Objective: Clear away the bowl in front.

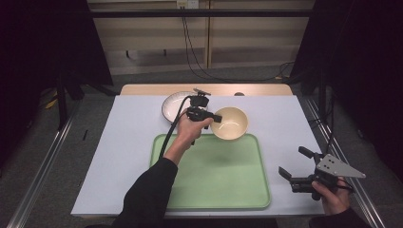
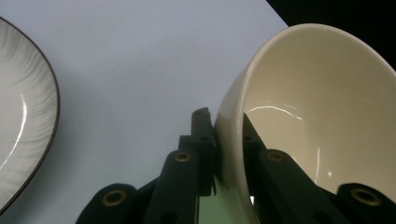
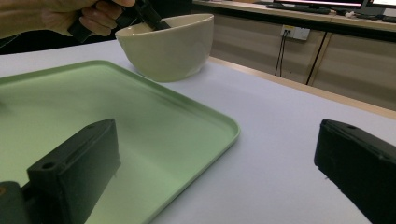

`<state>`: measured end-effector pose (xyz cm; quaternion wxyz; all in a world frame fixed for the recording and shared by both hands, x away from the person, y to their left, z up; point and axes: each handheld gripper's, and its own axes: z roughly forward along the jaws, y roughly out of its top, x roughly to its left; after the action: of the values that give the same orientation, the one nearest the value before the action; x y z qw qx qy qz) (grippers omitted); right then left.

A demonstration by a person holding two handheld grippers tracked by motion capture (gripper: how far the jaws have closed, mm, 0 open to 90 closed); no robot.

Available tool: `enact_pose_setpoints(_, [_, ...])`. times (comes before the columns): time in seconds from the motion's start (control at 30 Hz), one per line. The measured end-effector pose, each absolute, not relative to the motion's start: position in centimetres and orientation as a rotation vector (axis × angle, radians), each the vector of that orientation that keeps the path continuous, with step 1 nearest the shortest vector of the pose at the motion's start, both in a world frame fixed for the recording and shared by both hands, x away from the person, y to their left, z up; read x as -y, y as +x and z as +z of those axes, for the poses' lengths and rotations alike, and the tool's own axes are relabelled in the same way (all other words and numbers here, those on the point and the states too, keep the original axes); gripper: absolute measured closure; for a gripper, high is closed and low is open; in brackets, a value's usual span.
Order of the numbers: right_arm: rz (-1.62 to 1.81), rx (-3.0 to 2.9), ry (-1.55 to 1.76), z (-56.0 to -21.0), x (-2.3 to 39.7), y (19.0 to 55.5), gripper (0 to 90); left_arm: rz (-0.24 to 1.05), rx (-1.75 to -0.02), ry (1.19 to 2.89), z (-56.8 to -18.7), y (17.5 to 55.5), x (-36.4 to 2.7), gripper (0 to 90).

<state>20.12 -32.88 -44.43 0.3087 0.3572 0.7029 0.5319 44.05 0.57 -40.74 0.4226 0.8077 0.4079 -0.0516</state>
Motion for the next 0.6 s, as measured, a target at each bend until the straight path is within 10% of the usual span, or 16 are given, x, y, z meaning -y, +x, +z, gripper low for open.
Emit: enact_pose_setpoints(0.6, [1.403, -1.848, 0.942, -44.4, 32.9, 20.1, 0.0, -0.177, -0.971, 2.057, -41.1, 43.5, 2.8, 82.6])
